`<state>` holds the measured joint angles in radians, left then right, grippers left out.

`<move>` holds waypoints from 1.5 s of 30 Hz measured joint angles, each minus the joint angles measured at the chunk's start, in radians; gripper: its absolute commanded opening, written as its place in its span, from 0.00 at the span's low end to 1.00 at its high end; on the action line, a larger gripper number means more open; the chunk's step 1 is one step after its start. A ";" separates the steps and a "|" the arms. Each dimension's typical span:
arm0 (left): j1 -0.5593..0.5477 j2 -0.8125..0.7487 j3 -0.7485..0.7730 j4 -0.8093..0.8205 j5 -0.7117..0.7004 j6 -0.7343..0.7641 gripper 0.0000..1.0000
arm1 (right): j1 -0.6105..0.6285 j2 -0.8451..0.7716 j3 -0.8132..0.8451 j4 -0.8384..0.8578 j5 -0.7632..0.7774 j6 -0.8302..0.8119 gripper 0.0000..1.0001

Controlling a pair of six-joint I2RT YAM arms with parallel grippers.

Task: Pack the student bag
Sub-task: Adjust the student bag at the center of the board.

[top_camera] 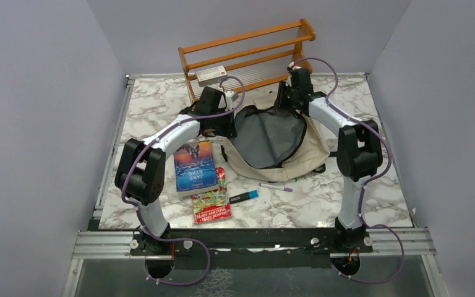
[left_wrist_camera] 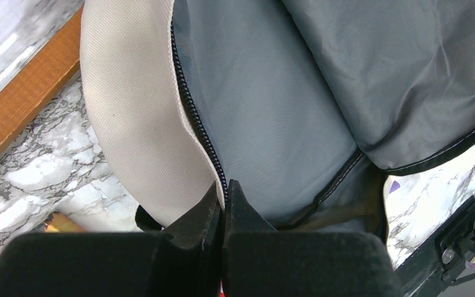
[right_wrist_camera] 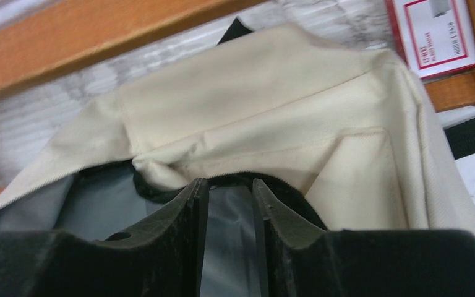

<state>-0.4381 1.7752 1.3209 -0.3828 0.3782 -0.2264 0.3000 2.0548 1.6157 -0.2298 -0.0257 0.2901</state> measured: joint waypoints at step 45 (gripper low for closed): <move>0.006 0.004 0.000 0.000 0.044 -0.002 0.00 | 0.335 -0.085 -0.231 -0.212 0.536 -0.221 0.47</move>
<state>-0.4320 1.7790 1.3209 -0.3824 0.4225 -0.2283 0.6353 1.9701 1.3849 -0.4423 0.5106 0.0692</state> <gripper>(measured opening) 0.012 0.614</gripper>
